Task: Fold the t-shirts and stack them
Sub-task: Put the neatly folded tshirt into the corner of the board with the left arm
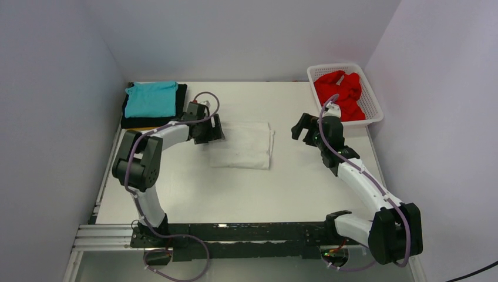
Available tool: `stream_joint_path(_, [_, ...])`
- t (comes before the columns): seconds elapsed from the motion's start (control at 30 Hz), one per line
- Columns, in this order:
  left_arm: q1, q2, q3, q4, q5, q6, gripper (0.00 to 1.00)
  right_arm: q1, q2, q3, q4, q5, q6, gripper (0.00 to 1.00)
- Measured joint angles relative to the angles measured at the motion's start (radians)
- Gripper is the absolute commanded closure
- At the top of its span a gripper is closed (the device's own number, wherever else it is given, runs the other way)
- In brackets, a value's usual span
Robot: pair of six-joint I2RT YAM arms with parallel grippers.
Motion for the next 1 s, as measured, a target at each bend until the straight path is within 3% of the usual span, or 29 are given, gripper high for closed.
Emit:
stream_joint_path(0.27, [-0.112, 0.135, 0.166, -0.056, -0.103, 0.014, 0.48, 0.0, -0.006, -0.016, -0.014, 0.033, -0.037, 0.0])
stream_joint_path(0.33, [-0.143, 0.164, 0.209, -0.079, -0.14, 0.013, 0.64, 0.0, -0.006, -0.017, -0.015, 0.037, -0.044, 0.0])
stream_joint_path(0.4, [-0.171, 0.195, 0.254, -0.11, -0.179, 0.005, 0.93, 0.0, -0.006, -0.018, -0.016, 0.04, -0.048, 0.0])
stream_joint_path(0.43, [-0.186, 0.212, 0.281, -0.128, -0.2, 0.001, 1.0, 0.0, -0.006, -0.019, -0.015, 0.043, -0.051, 0.0])
stream_joint_path(0.77, [-0.285, 0.277, 0.435, -0.31, -0.51, 0.026, 1.0, 0.0, -0.006, -0.029, -0.017, 0.06, -0.067, 0.0])
stream_joint_path(1.0, [-0.265, 0.288, 0.56, -0.343, -0.782, 0.198, 1.0, 0.0, -0.006, -0.039, -0.014, 0.084, -0.071, 0.0])
